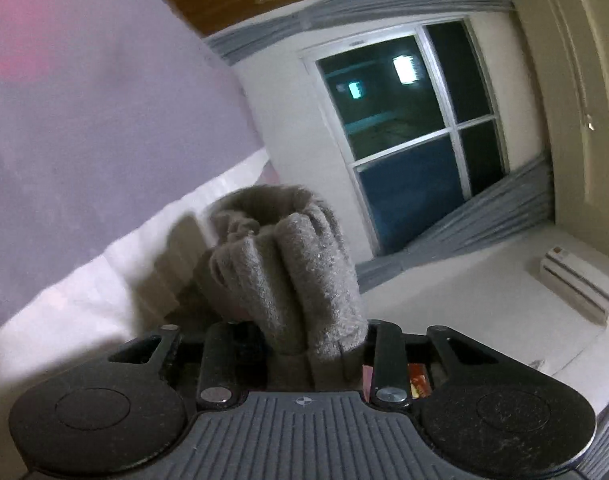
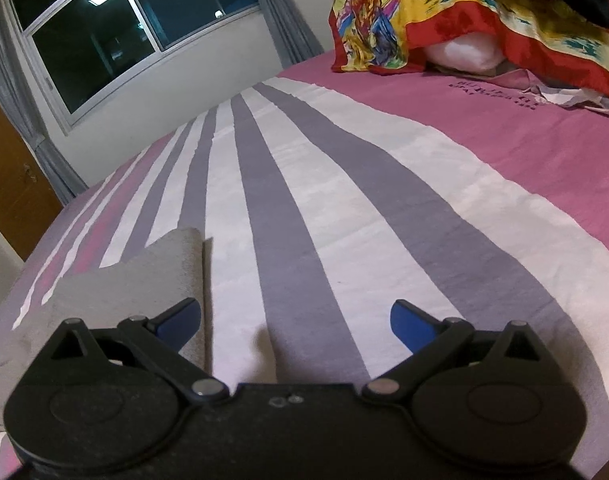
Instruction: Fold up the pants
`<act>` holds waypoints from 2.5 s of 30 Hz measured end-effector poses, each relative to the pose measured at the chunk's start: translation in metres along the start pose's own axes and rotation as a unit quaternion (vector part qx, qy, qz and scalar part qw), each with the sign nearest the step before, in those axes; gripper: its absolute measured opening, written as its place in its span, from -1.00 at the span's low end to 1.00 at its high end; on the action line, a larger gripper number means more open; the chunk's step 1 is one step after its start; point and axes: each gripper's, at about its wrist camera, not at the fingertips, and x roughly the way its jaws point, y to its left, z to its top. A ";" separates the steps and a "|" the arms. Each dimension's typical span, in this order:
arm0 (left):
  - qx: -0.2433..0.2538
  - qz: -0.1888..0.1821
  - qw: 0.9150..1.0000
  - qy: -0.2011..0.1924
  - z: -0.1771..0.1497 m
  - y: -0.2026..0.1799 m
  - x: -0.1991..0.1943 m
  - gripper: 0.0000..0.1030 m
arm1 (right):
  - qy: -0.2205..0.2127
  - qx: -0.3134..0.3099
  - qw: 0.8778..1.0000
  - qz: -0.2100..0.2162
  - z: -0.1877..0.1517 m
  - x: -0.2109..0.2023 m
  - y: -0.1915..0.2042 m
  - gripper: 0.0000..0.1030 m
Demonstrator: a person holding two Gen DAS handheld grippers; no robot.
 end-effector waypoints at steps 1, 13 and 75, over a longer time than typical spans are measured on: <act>-0.007 0.027 1.000 0.010 -0.002 0.010 0.003 -0.35 | -0.003 -0.001 1.000 0.003 0.000 -0.001 0.000 0.98; 0.059 0.120 0.990 0.039 -0.001 -0.026 0.023 -0.34 | 0.012 0.014 0.998 -0.061 0.004 0.011 -0.011 0.99; 0.424 0.154 0.875 0.174 -0.183 -0.164 -0.025 0.83 | -0.027 0.030 0.996 0.086 -0.017 -0.028 0.033 1.00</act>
